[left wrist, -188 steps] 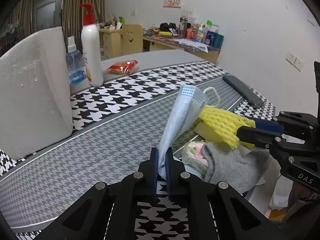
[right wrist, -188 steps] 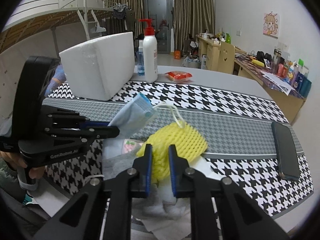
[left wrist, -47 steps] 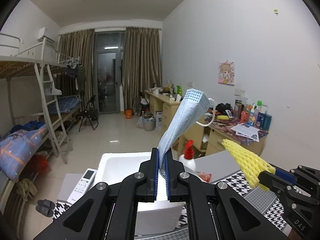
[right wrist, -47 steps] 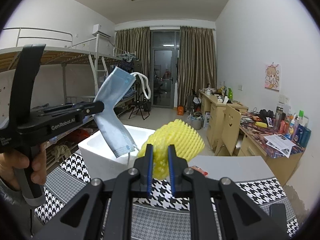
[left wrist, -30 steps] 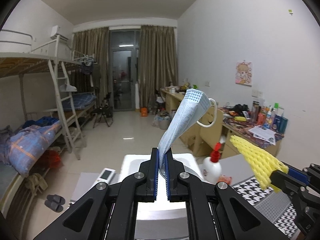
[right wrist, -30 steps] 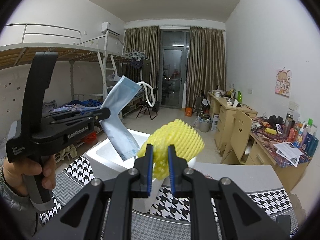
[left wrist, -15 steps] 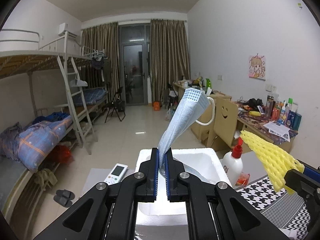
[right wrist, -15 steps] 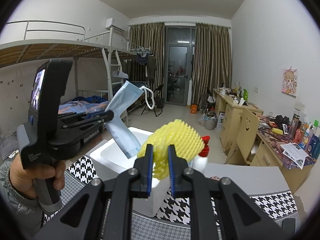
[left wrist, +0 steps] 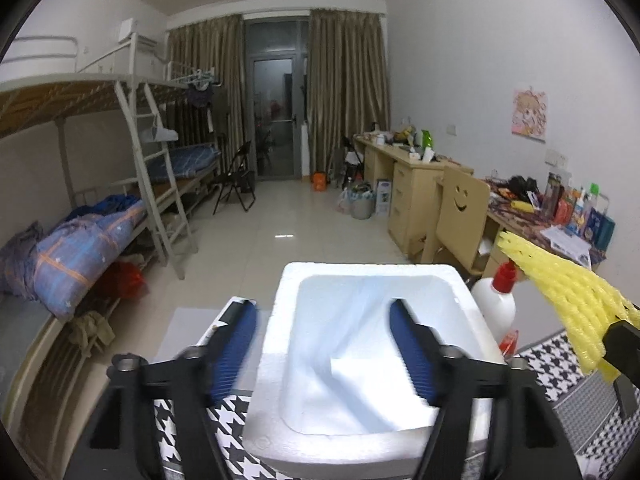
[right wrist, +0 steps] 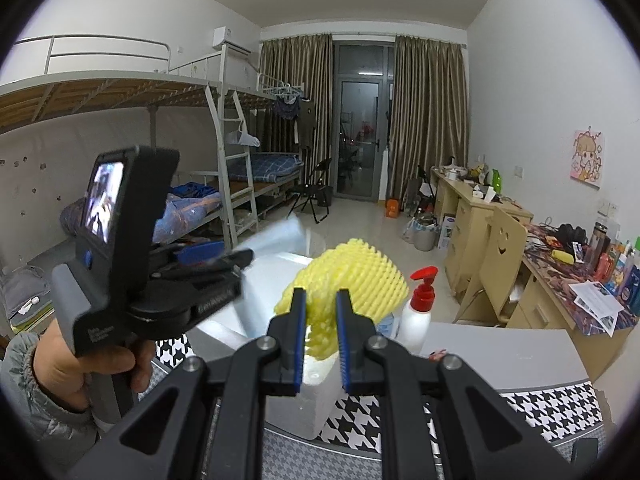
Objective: Organize soft objects
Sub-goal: 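Open the left gripper while the right gripper opens, dropping both items into the box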
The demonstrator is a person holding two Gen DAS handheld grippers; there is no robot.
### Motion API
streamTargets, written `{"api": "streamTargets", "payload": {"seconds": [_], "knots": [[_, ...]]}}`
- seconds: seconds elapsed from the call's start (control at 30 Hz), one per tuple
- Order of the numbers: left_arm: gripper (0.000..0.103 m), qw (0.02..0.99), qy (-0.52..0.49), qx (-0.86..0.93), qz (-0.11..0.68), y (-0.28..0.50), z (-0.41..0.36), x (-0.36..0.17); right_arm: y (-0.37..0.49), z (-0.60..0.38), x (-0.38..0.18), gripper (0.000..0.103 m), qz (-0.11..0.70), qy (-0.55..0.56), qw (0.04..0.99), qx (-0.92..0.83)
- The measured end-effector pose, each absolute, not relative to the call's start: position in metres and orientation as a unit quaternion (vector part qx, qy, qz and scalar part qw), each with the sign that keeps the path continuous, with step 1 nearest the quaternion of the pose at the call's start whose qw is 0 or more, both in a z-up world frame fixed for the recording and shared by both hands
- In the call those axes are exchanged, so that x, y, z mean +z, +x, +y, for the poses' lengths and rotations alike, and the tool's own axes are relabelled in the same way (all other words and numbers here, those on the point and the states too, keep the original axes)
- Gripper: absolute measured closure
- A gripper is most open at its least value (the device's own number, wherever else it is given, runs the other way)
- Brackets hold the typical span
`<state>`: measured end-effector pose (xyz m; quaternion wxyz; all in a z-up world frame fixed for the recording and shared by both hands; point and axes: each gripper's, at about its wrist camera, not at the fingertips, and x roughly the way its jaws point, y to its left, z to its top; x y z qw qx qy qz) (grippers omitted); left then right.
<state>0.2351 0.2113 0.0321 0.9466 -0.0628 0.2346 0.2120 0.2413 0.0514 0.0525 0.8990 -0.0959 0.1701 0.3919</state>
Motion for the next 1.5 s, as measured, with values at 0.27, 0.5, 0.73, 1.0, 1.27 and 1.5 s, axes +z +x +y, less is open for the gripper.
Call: {"api": "streamTargets", "payload": {"seconds": [0.27, 0.5, 0.73, 1.0, 1.27, 1.5], "knots": [[0.006, 0.946, -0.066, 0.232, 0.216, 0.221, 0.221, 0.04, 0.248, 0.057, 0.05, 0.086, 0.175, -0.095, 0.897, 0.394], [0.002, 0.943, -0.058, 0.253, 0.206, 0.208, 0.227, 0.041, 0.249, 0.068, 0.049, 0.086, 0.178, -0.1, 0.892, 0.404], [0.001, 0.941, -0.067, 0.264, 0.202, 0.195, 0.239, 0.037, 0.253, 0.081, 0.045, 0.086, 0.189, -0.105, 0.886, 0.411], [0.001, 0.941, -0.065, 0.265, 0.202, 0.186, 0.245, 0.035, 0.261, 0.099, 0.038, 0.086, 0.203, -0.106, 0.879, 0.417], [0.001, 0.943, -0.061, 0.258, 0.202, 0.179, 0.247, 0.035, 0.272, 0.11, 0.032, 0.067, 0.232, -0.103, 0.874, 0.415], [0.001, 0.943, -0.056, 0.254, 0.207, 0.174, 0.243, 0.034, 0.267, 0.105, 0.03, 0.043, 0.234, -0.099, 0.875, 0.411]]}}
